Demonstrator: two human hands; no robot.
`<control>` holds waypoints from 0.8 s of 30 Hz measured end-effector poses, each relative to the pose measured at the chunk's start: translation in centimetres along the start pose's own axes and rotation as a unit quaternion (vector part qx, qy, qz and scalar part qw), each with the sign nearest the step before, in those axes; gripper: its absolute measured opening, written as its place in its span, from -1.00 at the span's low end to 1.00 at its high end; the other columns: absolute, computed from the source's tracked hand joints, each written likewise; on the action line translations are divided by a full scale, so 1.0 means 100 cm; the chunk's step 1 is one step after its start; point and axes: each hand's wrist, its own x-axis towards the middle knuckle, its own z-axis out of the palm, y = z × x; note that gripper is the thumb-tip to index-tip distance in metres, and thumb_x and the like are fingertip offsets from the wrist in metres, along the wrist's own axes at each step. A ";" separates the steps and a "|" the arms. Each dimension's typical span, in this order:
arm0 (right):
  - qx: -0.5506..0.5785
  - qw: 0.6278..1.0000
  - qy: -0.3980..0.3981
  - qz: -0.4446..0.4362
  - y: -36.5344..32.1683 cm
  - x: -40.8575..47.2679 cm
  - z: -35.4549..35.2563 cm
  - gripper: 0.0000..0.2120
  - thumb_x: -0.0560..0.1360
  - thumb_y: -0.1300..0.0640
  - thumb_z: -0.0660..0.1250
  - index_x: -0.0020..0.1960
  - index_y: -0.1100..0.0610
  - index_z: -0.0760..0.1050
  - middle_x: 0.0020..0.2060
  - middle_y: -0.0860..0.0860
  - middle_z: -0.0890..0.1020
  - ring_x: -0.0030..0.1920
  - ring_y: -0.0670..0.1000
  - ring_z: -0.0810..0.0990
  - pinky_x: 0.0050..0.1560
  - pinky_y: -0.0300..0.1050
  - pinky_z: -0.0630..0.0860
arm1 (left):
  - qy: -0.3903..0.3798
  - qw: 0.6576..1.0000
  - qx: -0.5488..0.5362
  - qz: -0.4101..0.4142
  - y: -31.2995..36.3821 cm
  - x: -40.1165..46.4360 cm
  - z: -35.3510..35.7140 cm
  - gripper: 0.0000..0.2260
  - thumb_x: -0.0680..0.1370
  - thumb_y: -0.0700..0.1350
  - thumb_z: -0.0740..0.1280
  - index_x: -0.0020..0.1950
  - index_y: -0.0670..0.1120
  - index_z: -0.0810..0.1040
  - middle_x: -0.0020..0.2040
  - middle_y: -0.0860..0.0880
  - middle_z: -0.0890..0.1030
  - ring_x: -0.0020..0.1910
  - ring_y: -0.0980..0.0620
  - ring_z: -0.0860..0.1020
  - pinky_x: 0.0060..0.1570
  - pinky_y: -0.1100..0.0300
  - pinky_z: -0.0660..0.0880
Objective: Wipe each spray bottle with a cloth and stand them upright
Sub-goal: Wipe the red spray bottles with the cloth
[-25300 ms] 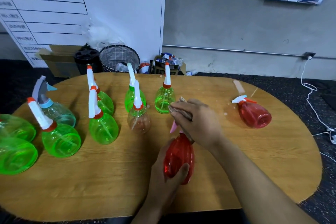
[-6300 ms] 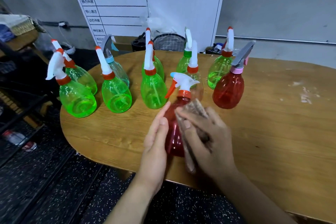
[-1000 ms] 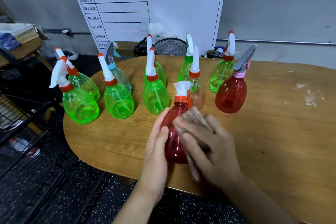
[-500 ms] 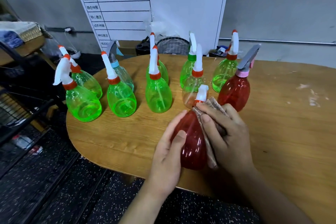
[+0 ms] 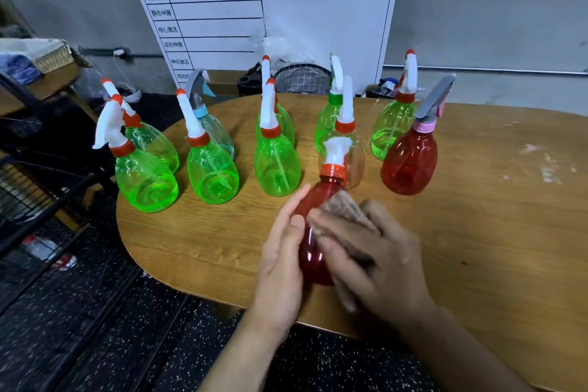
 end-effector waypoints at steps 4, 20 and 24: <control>0.010 0.993 0.035 0.110 0.017 0.009 -0.010 -0.71 0.64 -0.03 0.30 0.31 -0.05 0.63 -0.14 -0.04 0.47 -0.17 -0.11 0.51 -0.20 -0.28 0.43 | -0.049 0.999 0.011 -0.008 0.000 -0.005 0.004 -0.68 0.71 0.01 0.23 0.45 0.06 0.55 0.38 0.16 0.63 0.41 0.17 0.55 0.36 0.29 0.48; 0.040 0.999 0.000 -0.016 -0.013 -0.005 0.008 -0.71 0.57 0.01 0.45 0.28 -0.06 0.67 -0.08 -0.06 0.51 -0.20 -0.13 0.55 -0.21 -0.25 0.55 | 0.040 0.994 -0.091 -0.037 0.016 -0.003 0.001 -0.55 0.62 0.21 0.28 0.49 0.11 0.53 0.37 -0.11 0.65 0.39 -0.15 0.60 0.50 -0.28 0.38; 0.120 0.981 0.087 0.126 -0.001 0.009 -0.002 -0.74 0.60 0.11 0.39 0.27 0.07 0.66 -0.08 0.04 0.54 -0.12 -0.09 0.56 -0.15 -0.31 0.46 | -0.009 0.995 -0.098 -0.028 0.013 -0.006 0.001 -0.25 0.38 0.24 0.62 0.52 0.13 0.48 0.45 -0.15 0.58 0.47 -0.23 0.51 0.51 -0.38 0.32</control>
